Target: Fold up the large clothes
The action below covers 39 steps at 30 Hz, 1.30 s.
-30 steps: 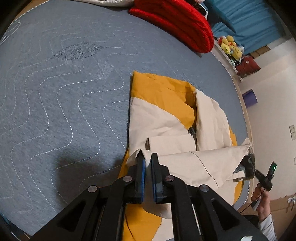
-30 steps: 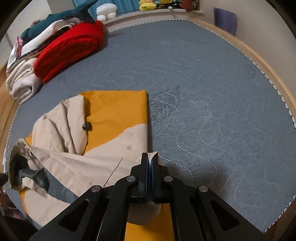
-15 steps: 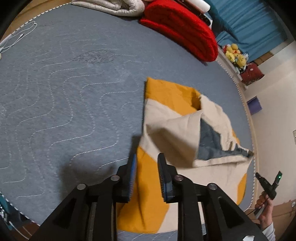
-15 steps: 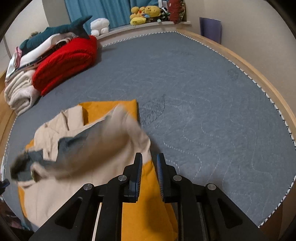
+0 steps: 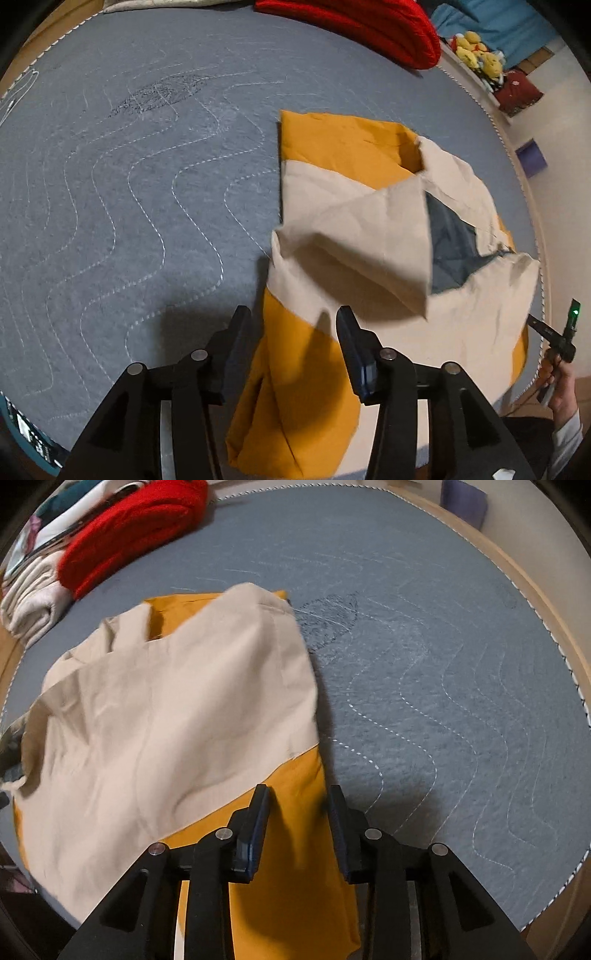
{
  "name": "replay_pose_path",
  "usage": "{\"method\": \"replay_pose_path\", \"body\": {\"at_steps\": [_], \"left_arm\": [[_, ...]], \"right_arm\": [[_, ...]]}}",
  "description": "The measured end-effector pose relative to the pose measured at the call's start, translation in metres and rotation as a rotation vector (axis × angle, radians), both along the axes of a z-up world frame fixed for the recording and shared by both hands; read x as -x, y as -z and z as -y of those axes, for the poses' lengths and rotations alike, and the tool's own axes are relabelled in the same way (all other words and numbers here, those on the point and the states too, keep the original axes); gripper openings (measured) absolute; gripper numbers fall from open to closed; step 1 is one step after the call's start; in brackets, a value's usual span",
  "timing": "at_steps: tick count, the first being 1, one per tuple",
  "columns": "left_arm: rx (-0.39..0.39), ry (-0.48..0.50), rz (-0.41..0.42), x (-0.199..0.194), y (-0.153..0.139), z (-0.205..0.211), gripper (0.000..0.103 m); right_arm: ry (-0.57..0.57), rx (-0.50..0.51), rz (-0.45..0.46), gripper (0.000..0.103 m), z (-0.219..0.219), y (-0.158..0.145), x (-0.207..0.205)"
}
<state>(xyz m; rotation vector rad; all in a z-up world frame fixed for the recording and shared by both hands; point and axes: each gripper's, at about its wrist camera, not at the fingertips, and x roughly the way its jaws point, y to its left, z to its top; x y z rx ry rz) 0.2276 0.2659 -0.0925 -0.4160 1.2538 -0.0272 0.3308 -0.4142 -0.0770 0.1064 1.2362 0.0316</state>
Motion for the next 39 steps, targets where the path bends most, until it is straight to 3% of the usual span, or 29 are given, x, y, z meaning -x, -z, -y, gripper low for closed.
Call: {"method": "replay_pose_path", "body": {"at_steps": [4, 12, 18, 19, 20, 21, 24, 29, 32, 35, 37, 39], "left_arm": [[0.014, -0.036, -0.006, -0.014, 0.007, -0.006, 0.044], [0.066, -0.071, 0.054, -0.033, 0.002, -0.005, 0.044], [0.069, -0.086, 0.049, -0.044, 0.011, -0.006, 0.043], [0.064, -0.082, 0.046, -0.046, 0.012, -0.005, 0.041], [0.057, -0.073, 0.051, -0.047, 0.012, -0.004, 0.028], [0.056, -0.059, 0.055, -0.047, 0.011, -0.003, 0.005], [0.012, -0.047, 0.125, -0.046, -0.005, -0.001, 0.002], [-0.006, -0.097, 0.339, -0.038, -0.054, -0.006, 0.001], [-0.032, -0.13, 0.393, -0.041, -0.062, -0.004, 0.001], [-0.039, -0.165, 0.344, -0.054, -0.05, -0.005, 0.004], [0.021, -0.158, 0.249, -0.063, -0.029, -0.005, 0.005], [0.101, -0.121, 0.134, -0.067, -0.006, -0.006, 0.023]], "right_arm": [[0.06, -0.053, -0.014, 0.038, 0.01, 0.01, -0.01], [0.051, -0.112, 0.005, 0.038, 0.01, 0.012, -0.016], [0.037, -0.108, 0.049, 0.012, 0.004, 0.002, -0.016], [0.034, -0.108, 0.056, 0.009, 0.003, 0.0, -0.015], [0.032, -0.117, 0.072, 0.006, 0.002, -0.003, -0.015], [0.031, -0.128, 0.087, 0.005, 0.003, -0.006, -0.015], [0.045, -0.161, 0.157, 0.004, 0.005, -0.021, -0.014], [0.099, -0.213, 0.336, 0.004, 0.009, -0.062, -0.01], [0.124, -0.227, 0.434, 0.004, 0.007, -0.082, -0.01], [0.151, -0.214, 0.435, 0.004, 0.004, -0.081, -0.019], [0.171, -0.177, 0.373, 0.005, 0.0, -0.067, -0.031], [0.175, -0.162, 0.256, 0.008, -0.003, -0.044, -0.044]]}}
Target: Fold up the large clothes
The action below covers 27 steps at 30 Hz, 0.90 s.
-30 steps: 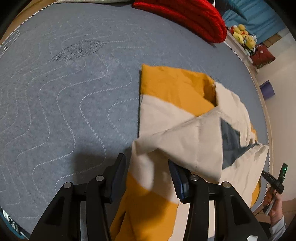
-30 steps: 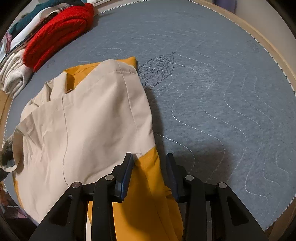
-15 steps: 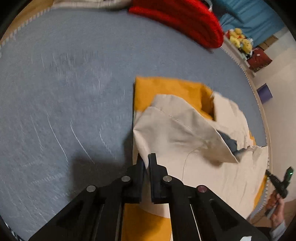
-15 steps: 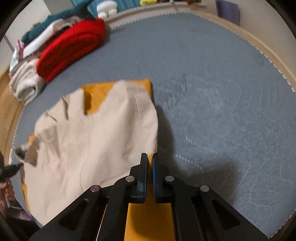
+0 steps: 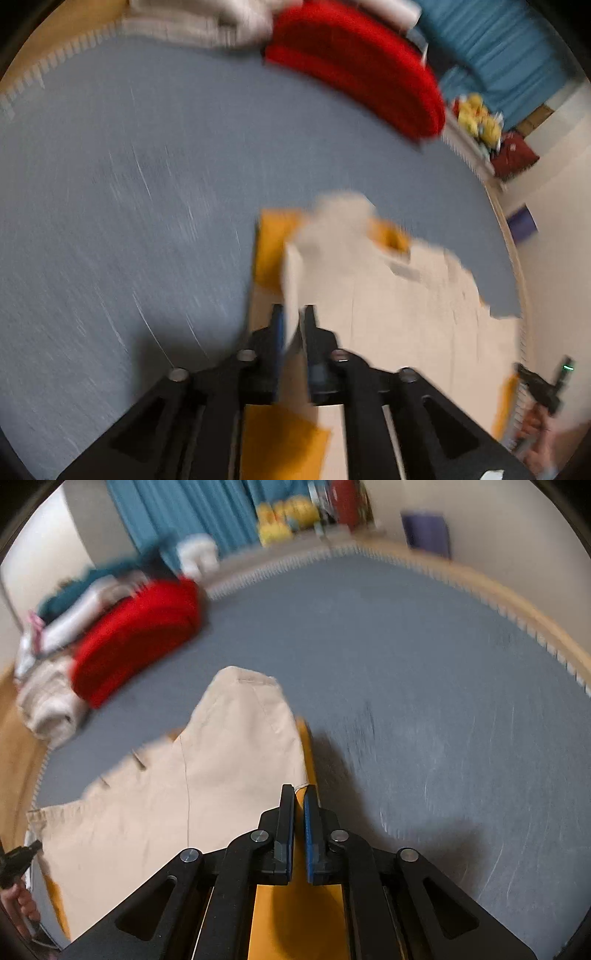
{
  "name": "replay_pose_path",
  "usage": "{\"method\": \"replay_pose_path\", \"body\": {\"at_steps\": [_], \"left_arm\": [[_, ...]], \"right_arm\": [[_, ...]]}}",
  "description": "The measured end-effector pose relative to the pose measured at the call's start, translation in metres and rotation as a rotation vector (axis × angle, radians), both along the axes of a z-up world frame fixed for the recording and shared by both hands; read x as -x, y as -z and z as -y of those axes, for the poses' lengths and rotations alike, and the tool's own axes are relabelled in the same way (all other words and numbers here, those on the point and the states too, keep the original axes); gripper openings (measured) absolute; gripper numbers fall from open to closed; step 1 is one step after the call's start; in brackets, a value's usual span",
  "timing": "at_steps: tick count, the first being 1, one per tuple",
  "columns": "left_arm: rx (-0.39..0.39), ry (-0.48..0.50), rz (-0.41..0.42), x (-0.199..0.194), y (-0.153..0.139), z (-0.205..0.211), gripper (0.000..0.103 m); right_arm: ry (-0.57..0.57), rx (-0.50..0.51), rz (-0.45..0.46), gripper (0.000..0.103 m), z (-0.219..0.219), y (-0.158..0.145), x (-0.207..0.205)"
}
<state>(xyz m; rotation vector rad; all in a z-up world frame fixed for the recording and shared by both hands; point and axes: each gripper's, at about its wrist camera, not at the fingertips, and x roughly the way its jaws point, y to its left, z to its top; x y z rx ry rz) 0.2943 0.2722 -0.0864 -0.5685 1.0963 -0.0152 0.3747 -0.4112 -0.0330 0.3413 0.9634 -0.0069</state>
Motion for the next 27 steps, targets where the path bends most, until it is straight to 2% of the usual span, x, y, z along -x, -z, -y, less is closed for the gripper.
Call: {"method": "replay_pose_path", "body": {"at_steps": [2, 3, 5, 6, 8, 10, 12, 14, 17, 19, 21, 23, 27], "left_arm": [[-0.002, 0.033, -0.081, 0.002, 0.014, 0.002, 0.033], [-0.018, 0.04, -0.094, 0.003, 0.015, 0.002, 0.034], [-0.031, 0.048, -0.109, 0.009, 0.018, -0.001, 0.036], [-0.015, 0.044, -0.115, 0.011, 0.02, -0.004, 0.038], [0.03, 0.034, -0.128, 0.016, 0.023, -0.009, 0.038], [0.058, 0.036, -0.129, 0.019, 0.025, -0.01, 0.036], [0.044, 0.052, -0.107, 0.021, 0.021, -0.005, 0.009], [0.009, 0.066, -0.063, 0.018, 0.01, 0.0, 0.004], [-0.041, 0.056, 0.037, 0.017, -0.011, 0.005, 0.003], [-0.042, 0.017, 0.1, 0.017, -0.023, 0.003, 0.003], [-0.058, -0.007, 0.126, 0.017, -0.026, 0.002, 0.003], [-0.076, -0.03, 0.137, 0.014, -0.027, 0.002, 0.003], [-0.102, -0.026, 0.084, -0.004, -0.008, 0.007, 0.003]], "right_arm": [[-0.008, -0.004, -0.096, 0.014, -0.001, 0.018, -0.006], [-0.011, -0.003, -0.123, 0.015, 0.0, 0.023, -0.006], [-0.021, -0.025, -0.158, 0.024, 0.005, 0.029, -0.005], [-0.025, -0.041, -0.18, 0.028, 0.008, 0.032, -0.004], [-0.029, -0.069, -0.25, 0.045, 0.016, 0.046, -0.001], [-0.043, -0.092, -0.294, 0.045, 0.021, 0.057, 0.001], [-0.064, -0.084, -0.302, 0.044, 0.019, 0.059, 0.008], [-0.089, -0.037, -0.259, 0.015, 0.014, 0.049, 0.011], [-0.092, 0.001, -0.153, 0.005, 0.004, 0.025, 0.014], [-0.08, 0.021, -0.051, 0.004, -0.002, 0.003, 0.015], [-0.054, 0.018, 0.055, 0.004, -0.004, -0.019, 0.017], [-0.03, 0.019, 0.103, 0.004, -0.004, -0.027, 0.018], [-0.021, 0.079, 0.062, 0.004, -0.021, -0.013, -0.002]]}}
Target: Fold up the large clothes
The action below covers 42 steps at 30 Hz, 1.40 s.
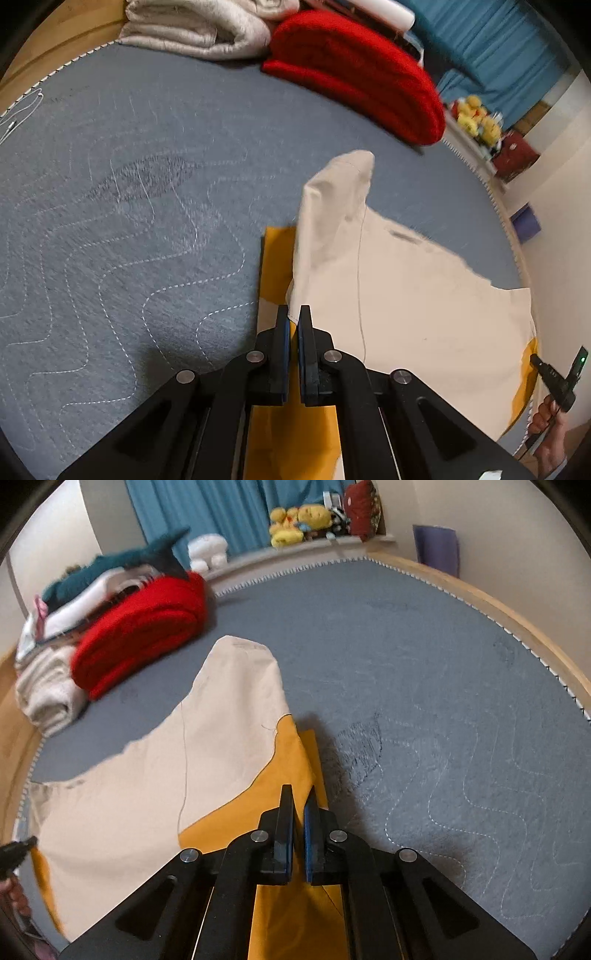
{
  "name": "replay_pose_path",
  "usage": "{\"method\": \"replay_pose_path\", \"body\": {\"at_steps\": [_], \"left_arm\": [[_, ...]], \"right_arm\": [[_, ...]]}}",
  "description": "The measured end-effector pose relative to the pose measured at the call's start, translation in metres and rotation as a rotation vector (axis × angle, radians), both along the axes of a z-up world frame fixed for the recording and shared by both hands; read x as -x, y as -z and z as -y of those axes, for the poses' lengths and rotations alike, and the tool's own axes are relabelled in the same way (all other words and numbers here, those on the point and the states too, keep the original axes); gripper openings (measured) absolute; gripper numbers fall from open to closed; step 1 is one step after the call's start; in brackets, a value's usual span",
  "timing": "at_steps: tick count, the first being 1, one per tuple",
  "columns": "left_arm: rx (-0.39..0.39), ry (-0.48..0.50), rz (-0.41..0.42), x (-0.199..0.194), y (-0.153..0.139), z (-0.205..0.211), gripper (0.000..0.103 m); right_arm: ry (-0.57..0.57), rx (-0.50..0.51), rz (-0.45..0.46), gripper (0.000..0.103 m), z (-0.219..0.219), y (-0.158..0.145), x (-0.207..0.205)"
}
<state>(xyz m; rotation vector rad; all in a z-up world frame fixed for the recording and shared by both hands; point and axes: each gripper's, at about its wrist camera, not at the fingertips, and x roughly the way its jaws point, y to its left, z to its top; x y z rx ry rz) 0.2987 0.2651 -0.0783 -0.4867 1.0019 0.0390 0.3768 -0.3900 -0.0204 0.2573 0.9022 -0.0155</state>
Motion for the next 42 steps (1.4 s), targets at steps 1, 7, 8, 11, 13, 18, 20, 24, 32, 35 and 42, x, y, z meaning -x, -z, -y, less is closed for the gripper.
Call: {"method": "replay_pose_path", "body": {"at_steps": [1, 7, 8, 11, 13, 18, 20, 24, 32, 35, 42], "left_arm": [[-0.008, 0.005, -0.019, -0.005, 0.007, 0.002, 0.003], [-0.036, 0.029, -0.092, -0.018, 0.036, 0.003, 0.003], [-0.044, 0.034, -0.098, -0.019, 0.038, 0.005, 0.003], [-0.052, 0.031, -0.117, -0.021, 0.042, 0.011, 0.003], [-0.067, 0.031, -0.123, -0.024, 0.043, 0.015, 0.003], [-0.117, 0.036, -0.142, -0.029, 0.039, 0.026, 0.012], [-0.139, 0.037, -0.142, -0.024, 0.034, 0.027, 0.015], [-0.171, 0.033, -0.096, 0.0, 0.011, 0.029, 0.027], [-0.142, 0.29, -0.061, 0.062, -0.004, 0.059, 0.032], [-0.186, 0.416, -0.233, 0.074, 0.04, 0.068, 0.034], [-0.274, 0.307, -0.275, 0.096, 0.037, 0.055, 0.032]], "right_arm": [[0.004, 0.016, -0.027, 0.004, -0.003, 0.008, -0.007], [-0.007, 0.083, -0.15, 0.004, -0.01, 0.049, -0.029], [-0.008, 0.095, -0.168, 0.004, -0.012, 0.056, -0.031], [-0.001, 0.114, -0.206, 0.004, -0.016, 0.067, -0.034], [0.006, 0.125, -0.217, 0.004, -0.018, 0.07, -0.036], [-0.003, 0.166, -0.221, 0.006, -0.022, 0.07, -0.037], [-0.005, 0.181, -0.201, 0.012, -0.02, 0.062, -0.033], [0.021, 0.164, -0.104, 0.02, -0.007, 0.03, -0.011], [-0.213, 0.185, -0.2, 0.021, -0.019, 0.044, 0.048], [-0.237, 0.293, -0.336, 0.021, -0.013, 0.078, 0.063], [-0.179, 0.32, -0.426, 0.021, 0.009, 0.087, 0.077]]}}
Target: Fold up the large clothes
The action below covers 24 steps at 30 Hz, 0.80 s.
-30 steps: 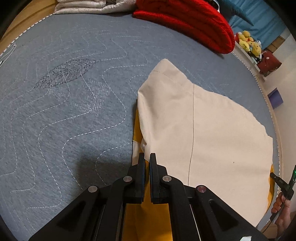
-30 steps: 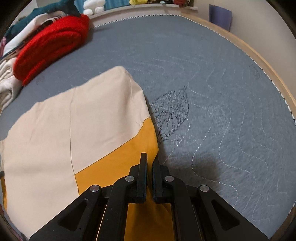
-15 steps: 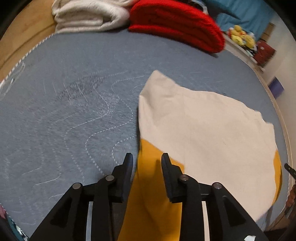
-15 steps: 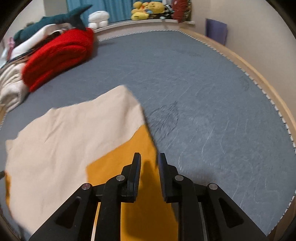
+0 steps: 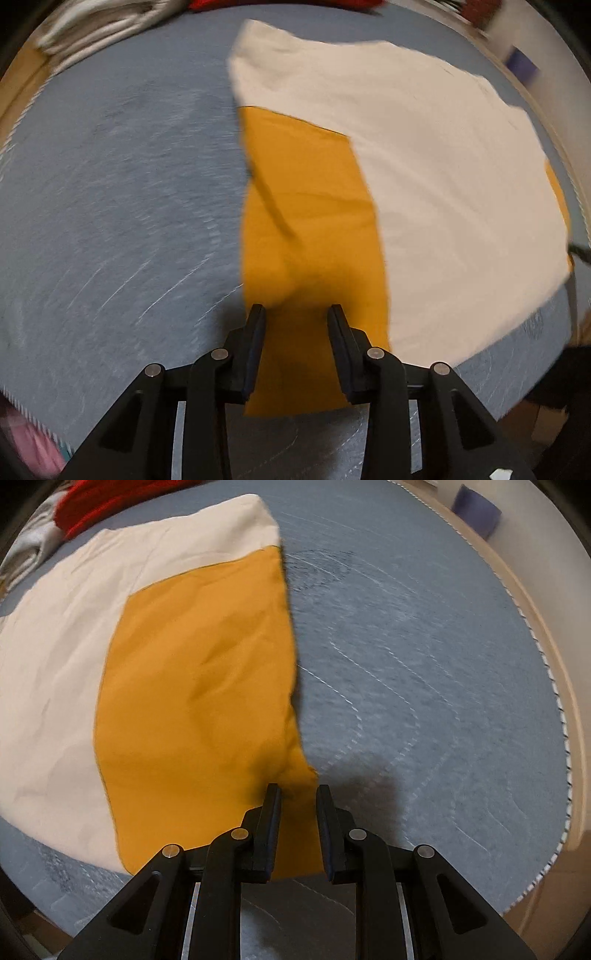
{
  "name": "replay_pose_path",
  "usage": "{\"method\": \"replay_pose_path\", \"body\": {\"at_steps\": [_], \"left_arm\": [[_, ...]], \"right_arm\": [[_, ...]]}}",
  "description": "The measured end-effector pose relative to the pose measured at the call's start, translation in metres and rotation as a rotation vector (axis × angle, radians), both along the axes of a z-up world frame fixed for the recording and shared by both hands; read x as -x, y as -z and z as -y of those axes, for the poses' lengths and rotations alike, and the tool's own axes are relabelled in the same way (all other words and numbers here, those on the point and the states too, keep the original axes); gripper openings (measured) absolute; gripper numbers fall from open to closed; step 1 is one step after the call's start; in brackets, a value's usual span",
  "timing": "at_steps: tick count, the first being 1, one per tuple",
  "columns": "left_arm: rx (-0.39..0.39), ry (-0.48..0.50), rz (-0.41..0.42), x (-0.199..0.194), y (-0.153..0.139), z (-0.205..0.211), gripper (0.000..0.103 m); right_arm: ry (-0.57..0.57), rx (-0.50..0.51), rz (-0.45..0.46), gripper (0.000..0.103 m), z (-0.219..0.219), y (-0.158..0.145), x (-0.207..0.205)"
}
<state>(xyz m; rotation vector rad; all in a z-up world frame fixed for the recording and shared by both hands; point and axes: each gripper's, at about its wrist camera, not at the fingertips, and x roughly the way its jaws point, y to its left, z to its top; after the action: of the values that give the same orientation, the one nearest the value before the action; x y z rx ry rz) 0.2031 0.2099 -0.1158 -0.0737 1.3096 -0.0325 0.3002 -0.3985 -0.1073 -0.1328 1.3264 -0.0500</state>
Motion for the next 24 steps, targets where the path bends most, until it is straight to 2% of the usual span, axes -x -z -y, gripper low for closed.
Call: {"method": "replay_pose_path", "body": {"at_steps": [2, 4, 7, 9, 13, 15, 19, 21, 24], "left_arm": [[0.03, -0.08, 0.024, 0.012, -0.013, -0.006, 0.029], [0.093, -0.148, 0.105, 0.027, -0.036, -0.007, 0.029], [0.161, -0.192, 0.217, 0.053, -0.059, 0.0, 0.029], [0.209, -0.208, 0.243, 0.064, -0.059, 0.004, 0.029], [0.426, -0.331, 0.194, 0.083, -0.027, 0.001, 0.029], [0.485, -0.383, 0.162, 0.088, -0.012, 0.001, 0.027], [0.571, -0.479, 0.102, 0.094, 0.009, 0.001, 0.035], [0.577, -0.518, 0.086, 0.093, 0.016, 0.001, 0.041], [0.588, -0.57, 0.087, 0.094, 0.024, -0.001, 0.043]], "right_arm": [[0.016, 0.019, 0.005, 0.021, 0.003, -0.006, 0.002], [0.055, 0.001, 0.043, 0.021, 0.005, -0.02, 0.005], [0.119, -0.049, 0.179, 0.021, 0.006, -0.061, 0.016], [0.118, -0.096, 0.277, 0.021, -0.003, -0.089, 0.03], [0.046, -0.179, 0.389, 0.021, -0.044, -0.118, 0.058], [0.012, -0.17, 0.43, 0.021, -0.066, -0.122, 0.068], [-0.082, -0.182, 0.428, 0.021, -0.103, -0.115, 0.076], [-0.148, -0.182, 0.411, 0.021, -0.124, -0.106, 0.074], [-0.221, -0.197, 0.393, 0.021, -0.15, -0.098, 0.084]]}}
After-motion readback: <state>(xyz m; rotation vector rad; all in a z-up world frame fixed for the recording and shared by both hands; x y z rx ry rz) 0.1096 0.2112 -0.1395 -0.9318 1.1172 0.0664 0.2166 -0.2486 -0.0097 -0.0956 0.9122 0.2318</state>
